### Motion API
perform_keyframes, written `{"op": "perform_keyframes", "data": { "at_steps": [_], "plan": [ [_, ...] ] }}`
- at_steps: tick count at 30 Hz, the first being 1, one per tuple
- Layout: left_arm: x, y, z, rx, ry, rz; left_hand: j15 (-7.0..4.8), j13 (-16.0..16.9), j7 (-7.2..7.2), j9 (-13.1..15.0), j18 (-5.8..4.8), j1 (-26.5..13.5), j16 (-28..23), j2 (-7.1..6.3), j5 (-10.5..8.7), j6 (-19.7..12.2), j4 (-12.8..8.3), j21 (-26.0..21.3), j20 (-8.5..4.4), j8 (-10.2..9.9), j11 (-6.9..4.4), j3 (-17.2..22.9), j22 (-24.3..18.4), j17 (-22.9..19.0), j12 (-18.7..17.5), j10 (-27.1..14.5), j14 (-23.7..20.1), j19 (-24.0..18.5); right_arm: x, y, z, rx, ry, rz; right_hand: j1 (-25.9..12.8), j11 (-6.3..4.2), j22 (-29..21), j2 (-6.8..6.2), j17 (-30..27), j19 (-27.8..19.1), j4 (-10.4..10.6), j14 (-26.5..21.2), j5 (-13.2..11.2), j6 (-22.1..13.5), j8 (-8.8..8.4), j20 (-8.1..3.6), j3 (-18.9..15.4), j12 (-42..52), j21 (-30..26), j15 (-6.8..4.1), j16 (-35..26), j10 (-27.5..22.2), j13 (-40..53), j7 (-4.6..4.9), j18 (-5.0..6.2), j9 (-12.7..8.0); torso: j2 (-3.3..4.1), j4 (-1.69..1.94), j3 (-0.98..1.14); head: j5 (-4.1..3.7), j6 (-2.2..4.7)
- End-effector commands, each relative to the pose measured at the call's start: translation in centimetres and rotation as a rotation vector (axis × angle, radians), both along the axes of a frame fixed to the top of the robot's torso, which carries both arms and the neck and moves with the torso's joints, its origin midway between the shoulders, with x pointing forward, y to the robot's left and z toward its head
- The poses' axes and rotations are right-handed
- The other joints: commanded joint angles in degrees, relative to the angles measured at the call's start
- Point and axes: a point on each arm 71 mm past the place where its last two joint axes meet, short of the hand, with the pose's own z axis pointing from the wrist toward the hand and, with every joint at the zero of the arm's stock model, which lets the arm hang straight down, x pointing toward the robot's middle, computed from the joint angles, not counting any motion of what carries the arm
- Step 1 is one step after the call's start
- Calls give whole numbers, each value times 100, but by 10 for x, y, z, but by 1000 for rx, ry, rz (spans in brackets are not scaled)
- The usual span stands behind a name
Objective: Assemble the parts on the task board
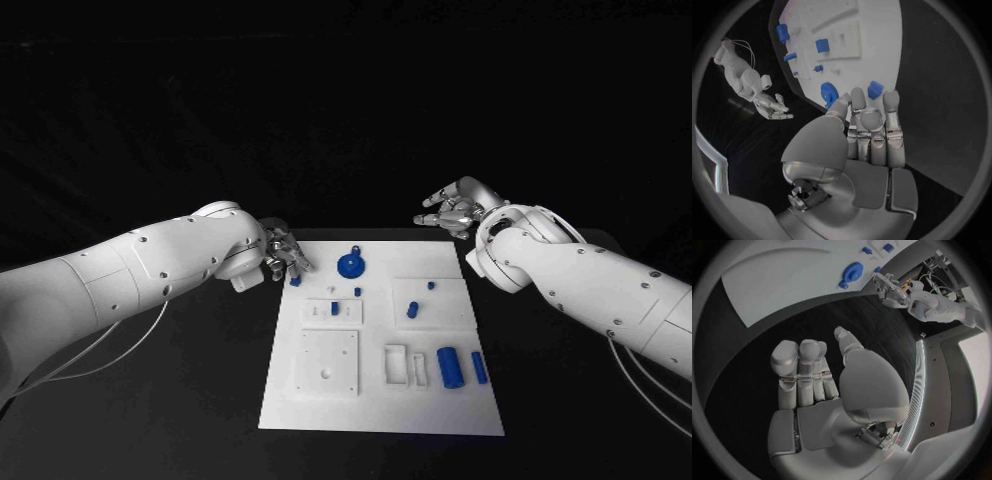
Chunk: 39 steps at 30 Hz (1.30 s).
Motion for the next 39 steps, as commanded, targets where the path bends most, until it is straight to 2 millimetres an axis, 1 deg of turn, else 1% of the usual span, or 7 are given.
{"op": "perform_keyframes", "data": {
  "at_steps": [1,6,12,20,29,34,39],
  "plan": [
    [1,4,6,-66,-61,22,-10,45,68,-157,13,10,-57,-116,-338,-25,154,-45,-28,-9,14,-202,86,-23,-129,233,11,23,-1,1,0,-3,2,21,-37,-7,594,3,-2,346,32,39,36,-27,-16,1,-12,1,-18,15,-25,20,-4,5,79,-3,-5,0,5,14,27],
    [-1,17,11,-53,-52,37,60,-53,244,-532,36,-102,-189,-329,-1274,-396,433,-165,29,20,59,-429,57,-69,-412,246,-27,3,-2,-2,-1,-5,5,20,-37,-7,594,3,-2,346,32,39,36,-27,-16,1,-12,1,-18,15,-25,20,-4,5,79,-3,-3,-3,7,19,54],
    [-5,32,14,40,-46,39,71,-89,284,-942,56,-326,-222,-848,-1385,-509,1016,-254,42,105,53,-361,74,-37,-459,245,-15,47,-4,-5,-2,-8,9,18,-37,-7,594,3,-2,346,32,39,36,-27,-16,1,-12,1,-18,15,-25,20,-4,5,79,-3,3,-5,2,39,85],
    [-5,41,15,201,-63,61,69,-96,243,-1150,34,-488,-240,-1286,-1379,-463,1994,-318,28,344,57,-85,98,44,-396,247,-2,86,-8,-5,-4,-8,17,25,-37,-7,594,3,-2,346,32,39,36,-27,-16,1,-12,1,-18,15,-25,20,-4,5,79,-3,7,-9,-5,83,104],
    [-3,30,14,292,-84,52,34,-42,138,-936,12,-556,-209,-1307,-1368,-403,2082,-312,8,988,24,-58,111,121,-284,247,-1,90,-9,-4,-7,-8,23,28,-43,-8,596,-1,-1,346,55,40,51,-23,-15,0,-27,0,-12,14,-26,22,-5,3,78,-3,19,-26,-3,113,120],
    [-3,25,13,296,-92,43,18,16,104,-805,8,-516,-173,-1142,-1189,-437,2051,-278,1,1292,20,57,112,131,-166,251,18,101,-10,-1,-7,-5,20,35,-43,-8,596,-1,-1,346,55,40,51,-22,-15,0,-27,0,-12,14,-26,22,-5,3,78,-3,16,-24,-8,96,122],
    [-3,26,12,273,-97,56,18,24,102,-927,16,-507,-150,-914,-881,-408,1885,-251,4,1282,19,51,110,133,-138,255,25,99,-12,8,-5,-12,6,59,-20,-25,602,30,2,349,30,46,53,99,-12,-4,3,10,10,6,-21,39,-1,-20,75,5,11,4,-9,80,139]
  ]
}}
